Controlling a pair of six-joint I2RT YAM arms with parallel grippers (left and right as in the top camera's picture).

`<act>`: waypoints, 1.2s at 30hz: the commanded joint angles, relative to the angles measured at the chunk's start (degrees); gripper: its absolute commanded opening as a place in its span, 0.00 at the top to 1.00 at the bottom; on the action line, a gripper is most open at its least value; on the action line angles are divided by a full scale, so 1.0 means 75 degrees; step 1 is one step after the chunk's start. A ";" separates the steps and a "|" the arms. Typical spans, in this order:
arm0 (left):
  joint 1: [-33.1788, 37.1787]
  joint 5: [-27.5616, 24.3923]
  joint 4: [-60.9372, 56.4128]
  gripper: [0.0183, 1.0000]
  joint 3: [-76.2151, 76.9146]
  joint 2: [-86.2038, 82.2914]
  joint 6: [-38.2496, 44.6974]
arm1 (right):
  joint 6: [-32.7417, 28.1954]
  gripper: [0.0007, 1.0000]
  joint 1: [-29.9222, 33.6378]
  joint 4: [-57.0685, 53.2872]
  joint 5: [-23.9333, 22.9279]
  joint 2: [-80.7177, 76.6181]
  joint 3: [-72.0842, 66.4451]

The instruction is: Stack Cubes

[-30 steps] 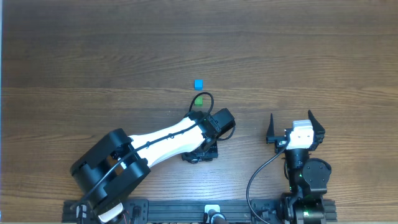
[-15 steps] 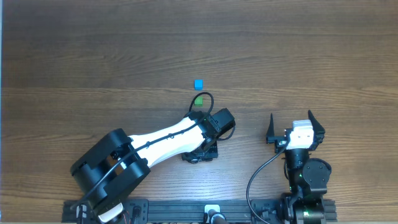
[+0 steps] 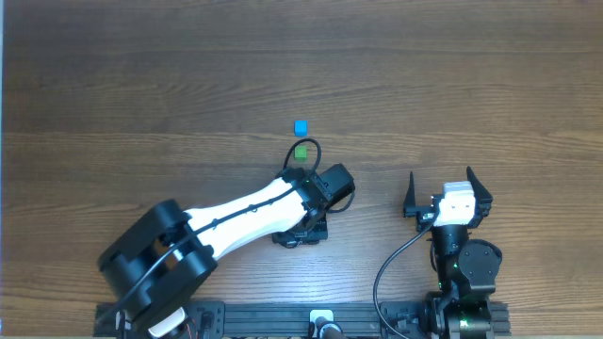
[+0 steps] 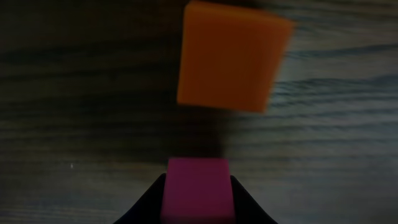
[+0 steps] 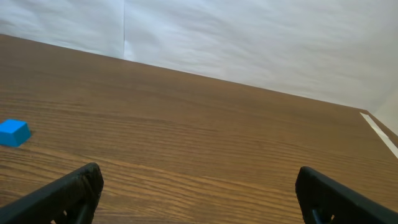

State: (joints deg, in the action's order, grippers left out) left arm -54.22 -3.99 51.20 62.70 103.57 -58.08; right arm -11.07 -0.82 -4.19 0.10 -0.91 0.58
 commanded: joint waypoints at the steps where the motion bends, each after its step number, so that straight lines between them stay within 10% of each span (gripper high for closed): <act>1: -0.0006 0.0268 0.0009 0.82 0.0029 -0.0568 0.0015 | 0.0038 0.01 0.0047 -0.0017 0.0064 0.0055 -0.0038; 36: 0.1772 0.0624 0.1209 0.83 0.2949 0.0793 0.1521 | 0.0038 0.01 0.0047 -0.0017 0.0064 0.0055 -0.0038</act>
State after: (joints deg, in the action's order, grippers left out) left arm -41.25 0.49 60.23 83.92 108.01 -48.38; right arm -11.07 -0.82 -4.19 0.12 -0.91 0.58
